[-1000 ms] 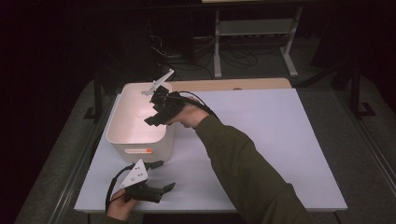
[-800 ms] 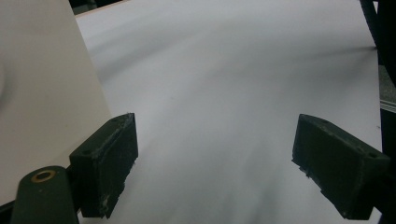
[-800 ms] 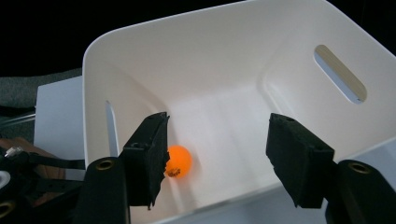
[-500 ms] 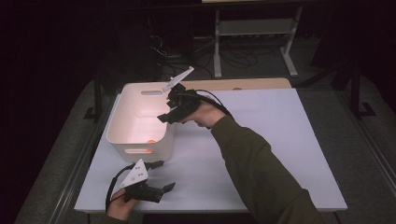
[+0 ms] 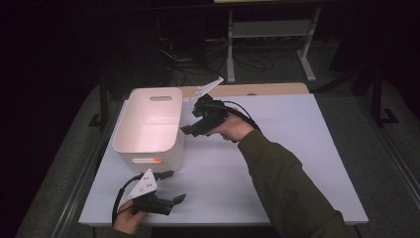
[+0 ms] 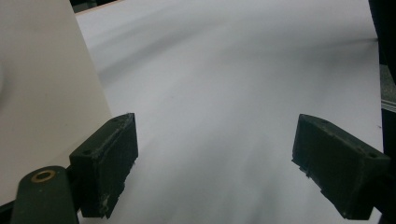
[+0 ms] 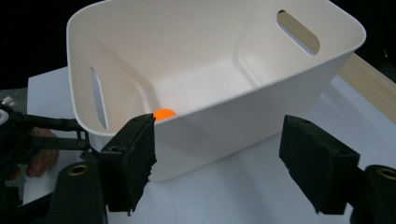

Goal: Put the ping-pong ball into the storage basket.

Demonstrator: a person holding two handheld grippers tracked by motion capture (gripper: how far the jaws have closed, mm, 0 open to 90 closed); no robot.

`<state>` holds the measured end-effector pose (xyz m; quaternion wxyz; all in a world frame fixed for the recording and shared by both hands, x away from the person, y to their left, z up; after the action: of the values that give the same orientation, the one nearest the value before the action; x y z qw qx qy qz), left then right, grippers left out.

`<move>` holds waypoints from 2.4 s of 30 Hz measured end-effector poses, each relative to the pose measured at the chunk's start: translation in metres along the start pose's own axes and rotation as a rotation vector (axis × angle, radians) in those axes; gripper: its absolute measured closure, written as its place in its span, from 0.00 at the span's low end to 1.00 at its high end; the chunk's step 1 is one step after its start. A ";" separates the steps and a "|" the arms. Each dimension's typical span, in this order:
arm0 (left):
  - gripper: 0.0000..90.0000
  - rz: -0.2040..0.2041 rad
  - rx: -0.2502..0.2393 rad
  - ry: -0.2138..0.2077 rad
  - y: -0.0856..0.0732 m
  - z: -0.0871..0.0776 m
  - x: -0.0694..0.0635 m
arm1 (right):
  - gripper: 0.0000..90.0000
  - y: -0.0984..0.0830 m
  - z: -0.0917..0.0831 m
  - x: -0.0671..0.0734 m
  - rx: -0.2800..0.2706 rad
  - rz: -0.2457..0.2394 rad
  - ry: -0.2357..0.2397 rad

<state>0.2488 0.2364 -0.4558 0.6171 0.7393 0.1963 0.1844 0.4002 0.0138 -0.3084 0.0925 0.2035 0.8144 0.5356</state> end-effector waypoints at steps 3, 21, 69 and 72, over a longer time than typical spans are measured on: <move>0.16 -0.001 0.000 0.000 0.000 0.000 0.000 | 0.25 -0.008 -0.004 -0.003 -0.008 0.005 -0.007; 0.16 -0.007 0.002 -0.002 0.000 0.000 0.001 | 0.14 -0.053 -0.029 -0.008 -0.048 0.052 -0.095; 0.16 -0.004 -0.001 0.000 0.000 0.000 0.000 | 0.01 -0.171 -0.089 -0.003 -0.045 0.138 -0.285; 0.16 -0.006 0.001 0.000 0.000 0.000 0.000 | 0.01 -0.176 -0.093 -0.002 -0.050 0.143 -0.286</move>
<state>0.2488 0.2365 -0.4559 0.6173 0.7389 0.1989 0.1824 0.3272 -0.1247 -0.4303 0.1743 0.3329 0.7627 0.5263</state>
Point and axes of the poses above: each handheld gripper's, and its own axes: z roughly forward along the jaws, y roughly out of its top, x roughly to its left, the point moved 1 cm from there along z, roughly forward along the jaws, and after that the axes turned 15 degrees about -x, right-handed, at the moved point
